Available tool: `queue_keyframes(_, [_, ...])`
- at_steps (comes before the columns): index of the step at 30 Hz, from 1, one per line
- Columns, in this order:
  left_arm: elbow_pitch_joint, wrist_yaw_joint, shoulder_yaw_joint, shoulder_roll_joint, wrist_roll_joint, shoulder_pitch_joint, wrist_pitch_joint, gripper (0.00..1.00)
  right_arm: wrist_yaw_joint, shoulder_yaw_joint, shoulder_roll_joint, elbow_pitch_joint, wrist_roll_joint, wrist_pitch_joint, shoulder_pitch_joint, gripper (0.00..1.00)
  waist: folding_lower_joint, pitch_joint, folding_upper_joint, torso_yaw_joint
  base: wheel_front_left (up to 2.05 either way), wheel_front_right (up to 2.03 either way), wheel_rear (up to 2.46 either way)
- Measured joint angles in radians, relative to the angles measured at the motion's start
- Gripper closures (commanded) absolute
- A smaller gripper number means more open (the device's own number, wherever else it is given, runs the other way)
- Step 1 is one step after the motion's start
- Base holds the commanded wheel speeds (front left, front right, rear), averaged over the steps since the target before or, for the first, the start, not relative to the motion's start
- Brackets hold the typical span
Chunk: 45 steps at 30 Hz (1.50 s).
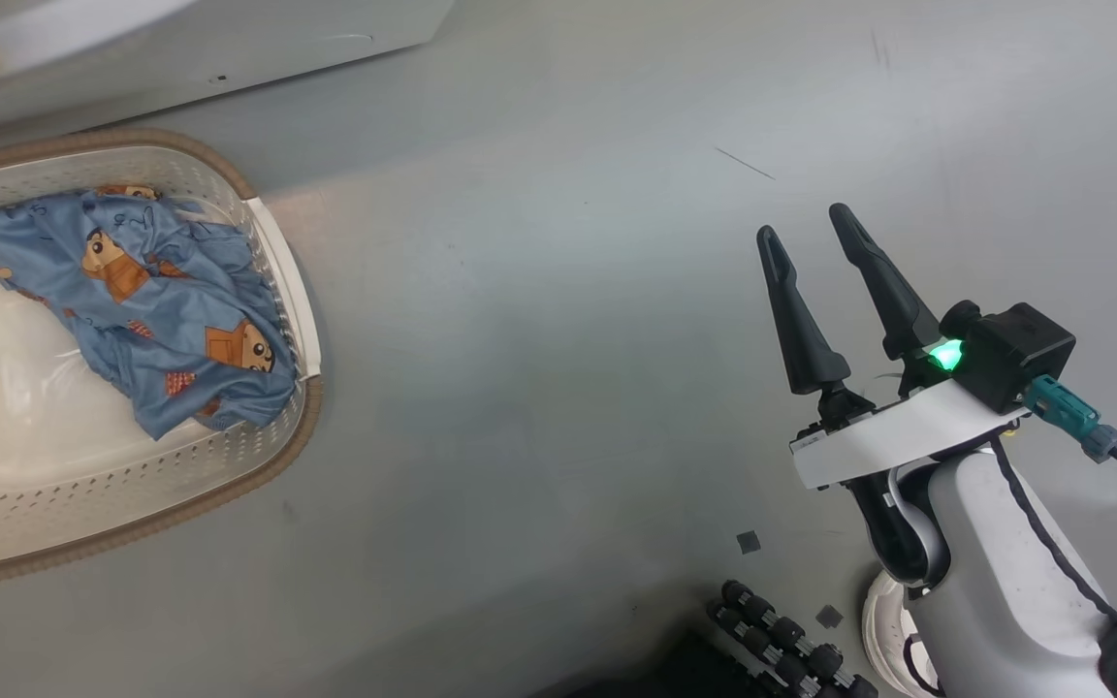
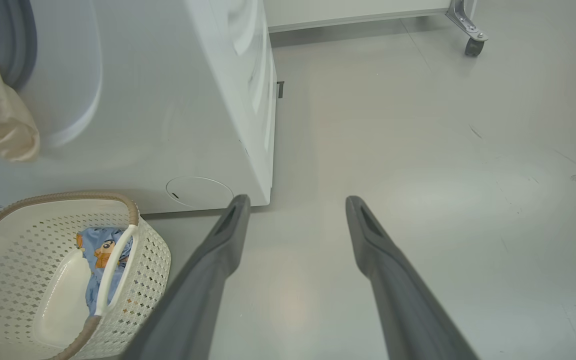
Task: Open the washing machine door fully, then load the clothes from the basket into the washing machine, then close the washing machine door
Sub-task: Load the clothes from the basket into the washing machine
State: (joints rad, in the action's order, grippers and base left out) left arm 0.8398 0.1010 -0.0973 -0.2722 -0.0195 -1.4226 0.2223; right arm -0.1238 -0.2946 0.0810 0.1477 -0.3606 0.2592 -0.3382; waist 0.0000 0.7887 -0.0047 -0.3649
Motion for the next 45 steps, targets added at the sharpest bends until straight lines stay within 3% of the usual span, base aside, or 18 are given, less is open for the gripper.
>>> queue_keyframes(7, [0.069,0.005,-0.03,0.045,0.028,0.021,0.008,0.0,0.0,0.033,0.012,0.002,0.0,0.0,0.0,0.0,0.0,-0.036,0.0,0.038,0.0,0.0,0.0])
queue_keyframes(10, [0.069,0.012,0.016,0.083,-0.029,0.045,0.016,0.0,0.0,0.045,0.015,0.002,0.001,0.0,0.001,0.0,0.0,-0.05,0.0,0.055,0.0,0.0,0.0])
queue_keyframes(15, [0.073,0.012,0.017,0.132,-0.034,0.094,0.02,0.0,0.0,0.063,0.016,0.003,0.005,0.0,0.002,0.0,0.0,-0.073,0.0,0.086,0.0,0.0,0.0])
queue_keyframes(30, [0.076,0.016,-0.002,0.203,-0.023,0.171,0.033,0.0,0.0,0.085,0.03,0.007,0.01,0.0,0.007,0.0,0.0,-0.139,0.0,0.167,0.0,0.0,0.0])
queue_keyframes(45, [0.031,0.016,-0.023,0.238,-0.035,0.277,0.034,0.0,0.0,0.116,0.045,0.004,0.018,0.0,0.011,0.0,0.0,-0.168,0.0,0.219,0.0,0.0,0.0])
